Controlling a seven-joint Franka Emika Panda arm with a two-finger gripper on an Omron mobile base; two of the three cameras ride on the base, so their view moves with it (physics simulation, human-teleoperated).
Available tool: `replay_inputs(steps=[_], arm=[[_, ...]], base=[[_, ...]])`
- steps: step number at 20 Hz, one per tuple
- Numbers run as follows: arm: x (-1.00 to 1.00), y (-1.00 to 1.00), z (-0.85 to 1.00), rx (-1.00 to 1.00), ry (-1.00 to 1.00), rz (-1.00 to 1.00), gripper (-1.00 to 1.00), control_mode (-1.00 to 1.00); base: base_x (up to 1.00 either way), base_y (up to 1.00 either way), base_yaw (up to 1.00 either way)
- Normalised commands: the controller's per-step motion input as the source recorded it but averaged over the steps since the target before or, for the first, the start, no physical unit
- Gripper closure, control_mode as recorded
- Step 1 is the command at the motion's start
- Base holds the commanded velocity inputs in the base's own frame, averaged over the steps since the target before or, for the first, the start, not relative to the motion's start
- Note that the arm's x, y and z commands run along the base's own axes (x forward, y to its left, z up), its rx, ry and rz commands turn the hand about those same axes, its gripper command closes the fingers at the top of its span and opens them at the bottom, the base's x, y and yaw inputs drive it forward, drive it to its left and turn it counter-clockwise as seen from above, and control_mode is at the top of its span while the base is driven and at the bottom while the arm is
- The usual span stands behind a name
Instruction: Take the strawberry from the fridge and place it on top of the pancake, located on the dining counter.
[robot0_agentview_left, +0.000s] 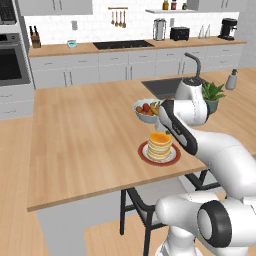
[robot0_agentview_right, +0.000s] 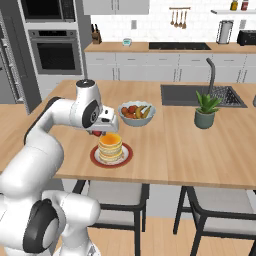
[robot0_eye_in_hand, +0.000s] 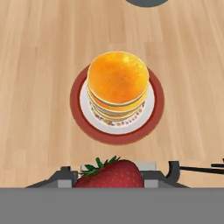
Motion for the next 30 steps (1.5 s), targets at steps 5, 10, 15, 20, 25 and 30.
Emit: replay_inputs(steps=[5,10,15,20,25,30], arm=[[0.39,-0.04,-0.3,0.0,0.02,0.0,1.0,-1.0],[0.5,0.0,-0.43,0.0,0.0,0.0,1.0,-1.0],[0.41,0.0,-0.31,0.0,0.0,0.0,1.0,-1.0],[0.3,0.0,-0.21,0.0,0.0,0.0,1.0,-1.0],[0.02,0.0,-0.19,0.0,0.0,0.0,1.0,-1.0],[0.14,0.0,-0.14,0.0,0.0,0.0,1.0,-1.0]], base=[[0.0,0.0,0.0],[0.0,0.0,0.0],[0.0,0.0,0.0],[0.0,0.0,0.0],[0.0,0.0,0.0],[0.0,0.0,0.0]])
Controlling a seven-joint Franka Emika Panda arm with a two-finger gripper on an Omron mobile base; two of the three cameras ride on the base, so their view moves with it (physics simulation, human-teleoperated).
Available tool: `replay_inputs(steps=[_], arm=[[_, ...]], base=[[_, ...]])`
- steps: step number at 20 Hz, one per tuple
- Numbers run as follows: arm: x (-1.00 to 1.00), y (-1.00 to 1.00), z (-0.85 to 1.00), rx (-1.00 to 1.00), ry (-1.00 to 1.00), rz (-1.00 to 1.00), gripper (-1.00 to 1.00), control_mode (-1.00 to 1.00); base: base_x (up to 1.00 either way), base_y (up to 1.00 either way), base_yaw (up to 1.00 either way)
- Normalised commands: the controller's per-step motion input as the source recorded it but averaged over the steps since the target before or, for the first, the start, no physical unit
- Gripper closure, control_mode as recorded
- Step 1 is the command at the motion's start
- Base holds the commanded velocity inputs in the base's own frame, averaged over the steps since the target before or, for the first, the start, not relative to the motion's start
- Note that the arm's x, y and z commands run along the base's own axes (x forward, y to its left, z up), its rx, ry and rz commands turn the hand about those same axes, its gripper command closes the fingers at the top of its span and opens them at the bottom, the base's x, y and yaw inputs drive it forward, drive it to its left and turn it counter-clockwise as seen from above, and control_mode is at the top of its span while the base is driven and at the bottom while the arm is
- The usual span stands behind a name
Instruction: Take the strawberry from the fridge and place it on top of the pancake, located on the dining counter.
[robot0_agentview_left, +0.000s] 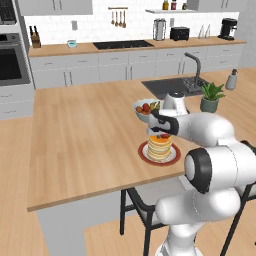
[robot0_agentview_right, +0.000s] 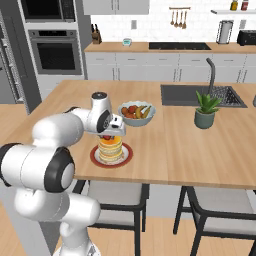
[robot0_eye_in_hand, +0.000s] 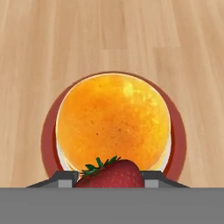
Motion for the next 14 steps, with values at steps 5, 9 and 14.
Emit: replay_inputs(steps=[5,9,14], arm=[[0.17,0.0,0.0,0.0,0.0,0.0,1.0,-1.0],[0.19,0.0,-0.01,0.0,0.0,0.0,1.0,-1.0],[0.17,0.0,-0.13,0.0,0.0,0.0,1.0,-1.0]], base=[[0.0,0.0,0.0],[0.0,0.0,0.0],[0.0,0.0,0.0]])
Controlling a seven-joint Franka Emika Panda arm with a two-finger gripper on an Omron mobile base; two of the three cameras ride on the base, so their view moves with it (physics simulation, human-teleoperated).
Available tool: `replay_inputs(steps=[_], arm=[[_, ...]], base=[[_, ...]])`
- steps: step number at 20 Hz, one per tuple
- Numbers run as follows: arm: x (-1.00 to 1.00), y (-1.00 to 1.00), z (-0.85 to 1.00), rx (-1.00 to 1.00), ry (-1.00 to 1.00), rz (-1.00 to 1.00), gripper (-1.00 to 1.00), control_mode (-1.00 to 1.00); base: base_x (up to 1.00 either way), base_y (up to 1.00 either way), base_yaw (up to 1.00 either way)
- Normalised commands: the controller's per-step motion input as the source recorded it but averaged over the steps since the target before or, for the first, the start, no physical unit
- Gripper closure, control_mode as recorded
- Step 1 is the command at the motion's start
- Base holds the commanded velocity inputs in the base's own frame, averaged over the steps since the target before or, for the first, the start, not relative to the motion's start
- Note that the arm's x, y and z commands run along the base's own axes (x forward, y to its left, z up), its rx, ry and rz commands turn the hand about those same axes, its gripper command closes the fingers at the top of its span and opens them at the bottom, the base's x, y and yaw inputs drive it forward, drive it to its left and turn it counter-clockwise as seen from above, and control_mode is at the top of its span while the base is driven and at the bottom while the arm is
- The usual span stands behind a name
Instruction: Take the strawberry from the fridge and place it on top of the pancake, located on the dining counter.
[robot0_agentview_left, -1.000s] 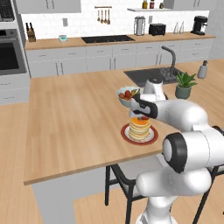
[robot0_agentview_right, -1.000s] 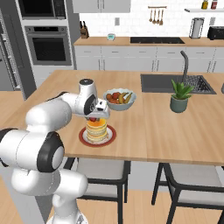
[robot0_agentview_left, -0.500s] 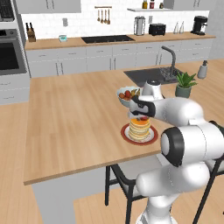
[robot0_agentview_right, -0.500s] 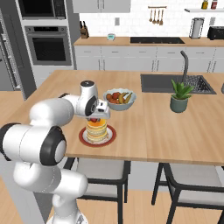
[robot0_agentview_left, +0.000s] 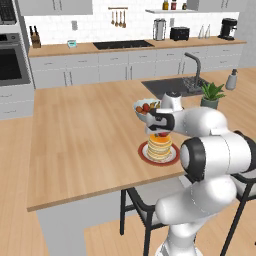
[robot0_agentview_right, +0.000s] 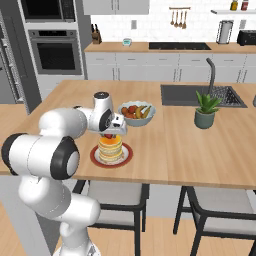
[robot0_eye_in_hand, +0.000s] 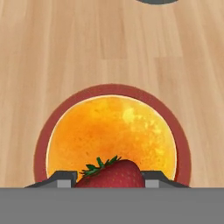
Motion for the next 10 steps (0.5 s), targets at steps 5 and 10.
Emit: replay_inputs(steps=[5,10], arm=[[0.0,-0.01,-0.24,0.0,0.0,0.0,1.0,-1.0],[0.0,0.0,-0.29,0.0,0.0,0.0,1.0,-1.0]], base=[[0.0,0.0,0.0],[0.0,0.0,0.0]])
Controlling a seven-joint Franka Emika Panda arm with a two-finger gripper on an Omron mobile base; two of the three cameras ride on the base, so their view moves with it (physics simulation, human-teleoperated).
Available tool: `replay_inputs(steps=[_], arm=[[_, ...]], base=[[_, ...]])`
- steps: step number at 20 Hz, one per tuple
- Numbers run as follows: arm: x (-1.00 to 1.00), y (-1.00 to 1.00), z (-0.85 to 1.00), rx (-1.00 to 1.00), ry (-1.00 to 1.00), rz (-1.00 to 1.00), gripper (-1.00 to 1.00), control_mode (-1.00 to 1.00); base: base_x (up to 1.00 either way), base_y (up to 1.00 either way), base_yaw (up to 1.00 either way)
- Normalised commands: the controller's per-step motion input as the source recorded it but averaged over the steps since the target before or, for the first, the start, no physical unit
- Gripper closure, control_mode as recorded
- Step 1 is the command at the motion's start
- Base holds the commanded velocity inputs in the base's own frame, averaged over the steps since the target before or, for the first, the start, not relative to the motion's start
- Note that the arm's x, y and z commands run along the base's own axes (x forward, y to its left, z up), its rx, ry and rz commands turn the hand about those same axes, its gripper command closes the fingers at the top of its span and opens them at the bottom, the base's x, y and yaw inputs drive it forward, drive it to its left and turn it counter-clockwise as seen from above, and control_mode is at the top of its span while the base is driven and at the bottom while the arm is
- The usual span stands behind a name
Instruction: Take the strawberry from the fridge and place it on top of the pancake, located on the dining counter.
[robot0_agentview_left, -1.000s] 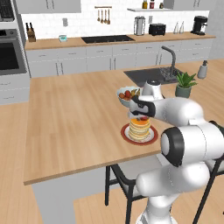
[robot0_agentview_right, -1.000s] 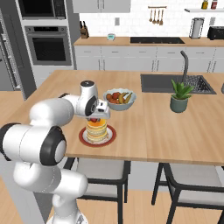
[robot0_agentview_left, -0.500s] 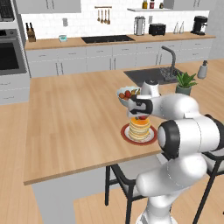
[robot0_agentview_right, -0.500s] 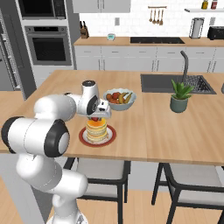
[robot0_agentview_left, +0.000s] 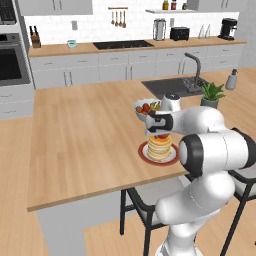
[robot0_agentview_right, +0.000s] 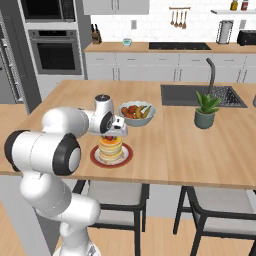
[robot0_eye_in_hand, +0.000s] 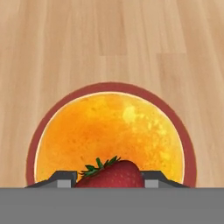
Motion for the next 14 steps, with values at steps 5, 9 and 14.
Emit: replay_inputs(steps=[5,9,14], arm=[[0.0,-0.08,-0.25,0.0,0.0,0.0,-1.0,-1.0],[0.0,-0.08,-0.06,0.0,0.0,0.0,-1.0,-1.0],[0.0,0.0,0.0,0.0,0.0,0.0,-1.0,-1.0]], base=[[0.0,0.0,0.0],[0.0,0.0,0.0],[0.0,0.0,0.0]])
